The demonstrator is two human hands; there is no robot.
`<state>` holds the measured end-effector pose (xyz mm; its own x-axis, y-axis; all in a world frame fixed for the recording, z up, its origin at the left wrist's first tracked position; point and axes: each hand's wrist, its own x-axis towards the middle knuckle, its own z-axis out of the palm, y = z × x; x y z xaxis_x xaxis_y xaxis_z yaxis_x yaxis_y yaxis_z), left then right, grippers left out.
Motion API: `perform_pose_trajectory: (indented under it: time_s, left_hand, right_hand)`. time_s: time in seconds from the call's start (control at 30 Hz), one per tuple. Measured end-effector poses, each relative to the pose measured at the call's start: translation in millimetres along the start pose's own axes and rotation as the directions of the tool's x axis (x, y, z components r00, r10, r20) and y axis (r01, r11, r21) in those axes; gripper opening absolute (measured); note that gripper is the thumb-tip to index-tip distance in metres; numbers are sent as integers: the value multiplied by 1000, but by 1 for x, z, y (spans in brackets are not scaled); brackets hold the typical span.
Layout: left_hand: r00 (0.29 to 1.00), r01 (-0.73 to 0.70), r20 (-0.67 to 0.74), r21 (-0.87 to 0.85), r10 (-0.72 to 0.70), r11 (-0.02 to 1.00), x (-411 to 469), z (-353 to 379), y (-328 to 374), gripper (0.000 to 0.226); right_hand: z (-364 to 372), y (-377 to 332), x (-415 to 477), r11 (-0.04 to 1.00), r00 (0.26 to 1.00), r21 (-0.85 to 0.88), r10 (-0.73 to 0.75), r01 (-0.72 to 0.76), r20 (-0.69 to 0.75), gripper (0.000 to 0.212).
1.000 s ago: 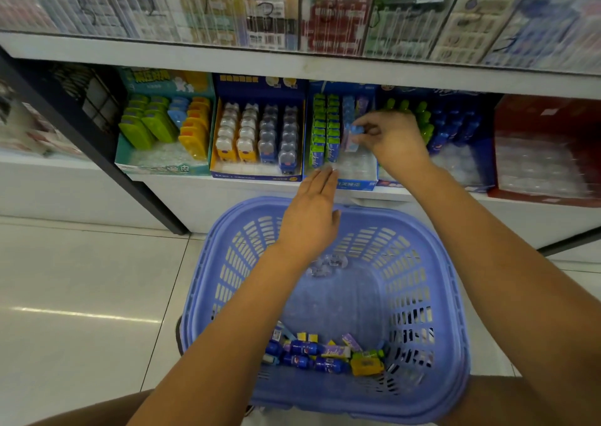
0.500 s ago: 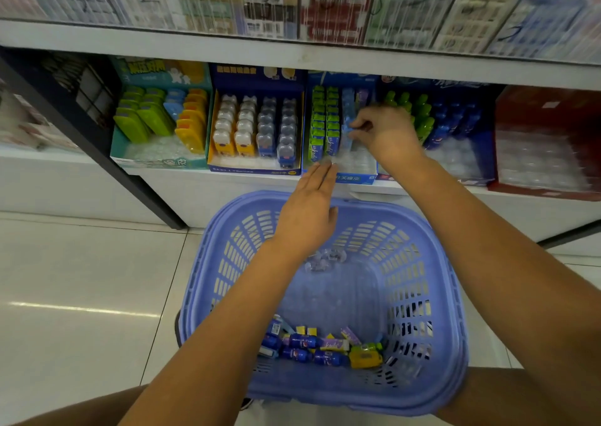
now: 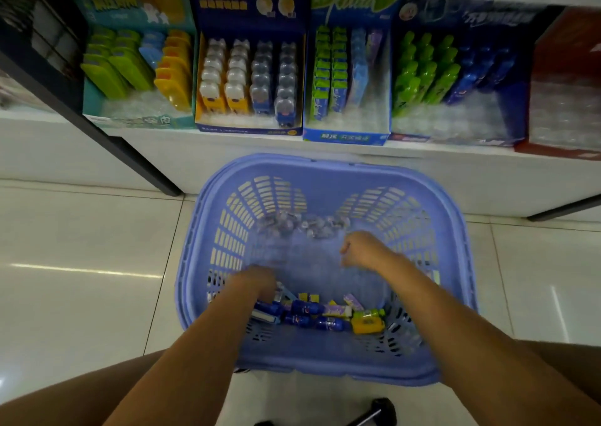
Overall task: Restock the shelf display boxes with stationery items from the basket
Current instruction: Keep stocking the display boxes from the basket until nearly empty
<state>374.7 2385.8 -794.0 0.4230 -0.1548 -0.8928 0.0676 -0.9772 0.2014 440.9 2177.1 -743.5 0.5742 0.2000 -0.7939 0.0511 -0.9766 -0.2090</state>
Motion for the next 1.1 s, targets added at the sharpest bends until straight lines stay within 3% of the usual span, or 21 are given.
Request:
perform_pose_trajectory:
  time_s: [0.2,0.3,0.4,0.43,0.47,0.5,0.6,0.67,0.8,0.93,1.1]
  left_hand:
    - [997,35,-80,192,-20,981,20,10,-2,43]
    - [995,43,-101,219,-21,975,21,10,2,49]
    - [994,65,-102,219,-43,974,21,11,5,51]
    - [993,63,-115,222,-39,973,20,10,9,51]
    - [989,47,-148,221,-15,974,20,9,14,51]
    - [980,9,-198,213,35,977,21,8,21,47]
    - [931,-226,-268,106,246,968,24,9,57,34]
    - [930,-311,-193,35,312,950,26,18,81,31]
    - [940,-328,-73,81,334,941,36,34,94,38]
    - [942,-311,-87,124,323,942,42,36,89,40]
    - [915,-362,-131,145,381,921,45,40,95,27]
  right_hand:
    - [57,25,27,997,965,-68,-13,32,263,36]
    - [70,29,29,989,962,-126,-39,76,269,11]
    - [79,29,31,983,954,-157,-45,95,295,17]
    - [78,28,31,983,952,-160,-40,92,302,9]
    - [78,28,31,982,950,-161,-42,95,308,5]
    - [78,29,33,984,948,-152,-39,91,317,15]
    - [71,30,31,991,939,-89,-60,96,340,26]
    - [63,31,29,996,950,-50,-54,73,306,24]
    - [40,45,23,991,988,128,16,-35,154,24]
    - [11,51,11,940,993,318,117,-120,28,28]
    - [-18,53,-15,864,996,496,92,-83,8,30]
